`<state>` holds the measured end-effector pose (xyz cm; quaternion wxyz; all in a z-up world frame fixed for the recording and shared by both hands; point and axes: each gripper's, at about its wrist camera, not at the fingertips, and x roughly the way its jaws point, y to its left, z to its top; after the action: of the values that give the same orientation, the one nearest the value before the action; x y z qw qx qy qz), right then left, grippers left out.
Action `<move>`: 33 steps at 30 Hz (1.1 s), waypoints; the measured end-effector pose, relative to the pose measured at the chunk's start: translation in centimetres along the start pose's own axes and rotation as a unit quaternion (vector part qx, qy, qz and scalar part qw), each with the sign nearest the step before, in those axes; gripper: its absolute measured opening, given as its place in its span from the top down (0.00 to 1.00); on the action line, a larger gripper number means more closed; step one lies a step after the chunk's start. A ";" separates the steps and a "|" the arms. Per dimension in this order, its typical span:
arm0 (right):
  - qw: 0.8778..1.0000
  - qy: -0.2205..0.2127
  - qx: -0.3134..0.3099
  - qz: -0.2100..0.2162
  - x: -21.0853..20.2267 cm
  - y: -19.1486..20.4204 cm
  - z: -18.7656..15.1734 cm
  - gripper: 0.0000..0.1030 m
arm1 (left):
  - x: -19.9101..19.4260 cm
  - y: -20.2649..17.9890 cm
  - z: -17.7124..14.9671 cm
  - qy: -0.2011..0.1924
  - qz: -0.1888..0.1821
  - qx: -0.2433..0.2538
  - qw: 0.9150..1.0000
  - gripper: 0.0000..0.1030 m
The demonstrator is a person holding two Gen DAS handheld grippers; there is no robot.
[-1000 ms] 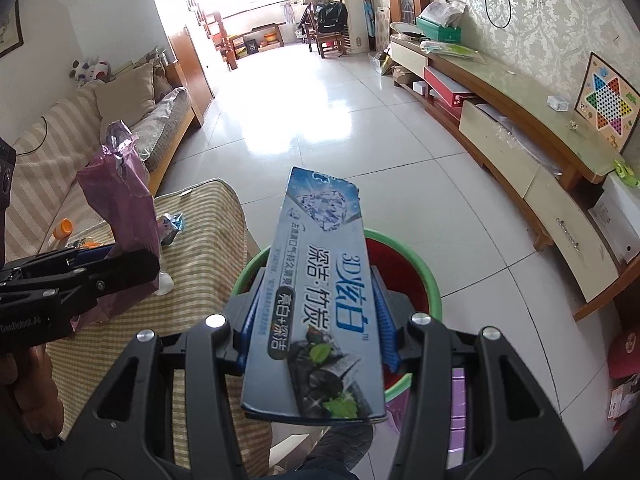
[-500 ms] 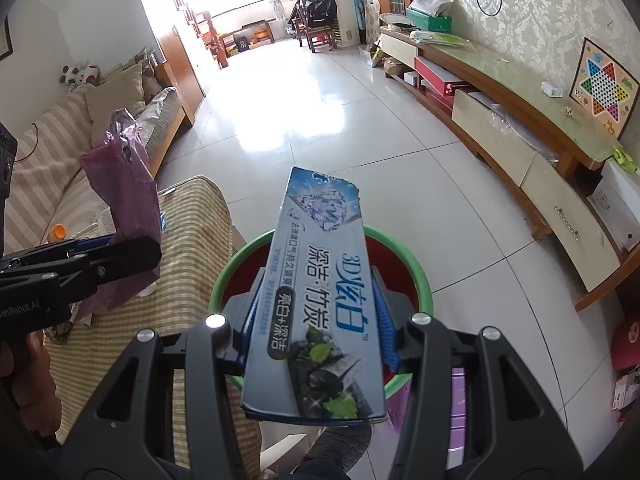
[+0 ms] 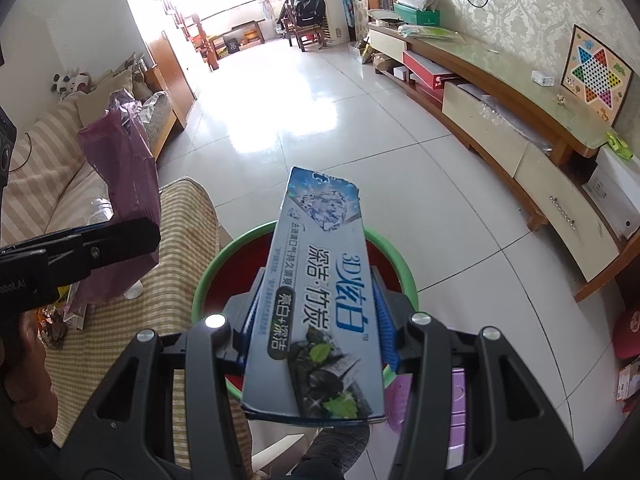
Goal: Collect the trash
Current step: 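Open the right tool to drop the toothpaste box while the left tool releases the pink wrapper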
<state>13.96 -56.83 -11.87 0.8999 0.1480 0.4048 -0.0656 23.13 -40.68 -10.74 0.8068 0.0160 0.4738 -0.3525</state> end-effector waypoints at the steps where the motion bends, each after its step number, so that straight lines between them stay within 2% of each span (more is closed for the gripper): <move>1: 1.000 -0.001 0.000 0.000 0.0 0.0 0.1 0.55 | 0.0 -0.1 0.1 -0.001 -0.001 0.000 1.000 0.61; 6: 1.000 -0.002 0.001 0.002 0.0 -0.1 0.2 0.55 | 0.0 -0.4 0.5 -0.004 -0.008 -0.001 1.000 0.58; 8: 1.000 0.003 0.000 0.004 0.2 0.0 0.1 0.54 | -0.1 -0.4 0.6 -0.009 -0.003 -0.002 1.000 0.33; 10: 1.000 0.002 0.001 0.004 0.2 0.2 0.0 0.48 | -0.6 -0.3 0.6 -0.020 0.000 -0.005 1.000 0.20; 11: 1.000 0.002 -0.001 0.002 0.2 0.3 0.0 0.44 | -0.8 -0.2 0.6 -0.023 0.001 -0.008 1.000 0.17; 13: 1.000 -0.002 -0.001 0.000 0.1 0.4 0.0 0.33 | -1.1 0.3 0.6 -0.025 0.003 -0.016 1.000 0.17; 15: 1.000 -0.005 -0.001 -0.002 0.0 0.7 0.0 0.29 | -1.6 0.9 0.6 -0.029 0.006 -0.024 0.999 0.17; 16: 1.000 -0.005 -0.002 -0.003 -0.1 0.7 0.1 0.22 | -1.8 1.2 0.6 -0.031 0.007 -0.028 0.999 0.17; 17: 1.000 -0.006 -0.002 -0.006 -0.2 0.8 0.1 0.17 | -2.0 1.5 0.6 -0.032 0.010 -0.031 0.999 0.16; 18: 1.000 -0.006 0.000 -0.009 -0.2 0.9 0.2 0.07 | -2.3 1.7 0.6 -0.034 0.015 -0.033 0.999 0.14; 19: 1.000 -0.004 0.001 -0.011 -0.3 1.1 0.2 0.04 | -2.7 1.8 0.5 -0.037 0.025 -0.033 0.998 0.09; 21: 1.000 -0.004 -0.002 -0.016 -0.6 1.6 0.4 0.04 | -3.6 1.9 0.4 -0.047 0.054 -0.024 0.997 0.08; 23: 1.000 -0.006 -0.006 -0.015 -0.9 2.1 0.6 0.04 | -4.7 2.1 0.2 -0.054 0.067 -0.018 0.996 0.08; 33: 0.999 -0.023 -0.040 -0.003 -3.8 7.3 0.6 0.04 | -11.9 5.1 -1.7 -0.090 0.091 -0.034 0.991 0.08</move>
<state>13.59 -50.07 -7.06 0.9141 0.1093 0.3865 -0.0556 21.26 -29.63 -4.03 0.8749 -0.0003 0.4077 -0.2614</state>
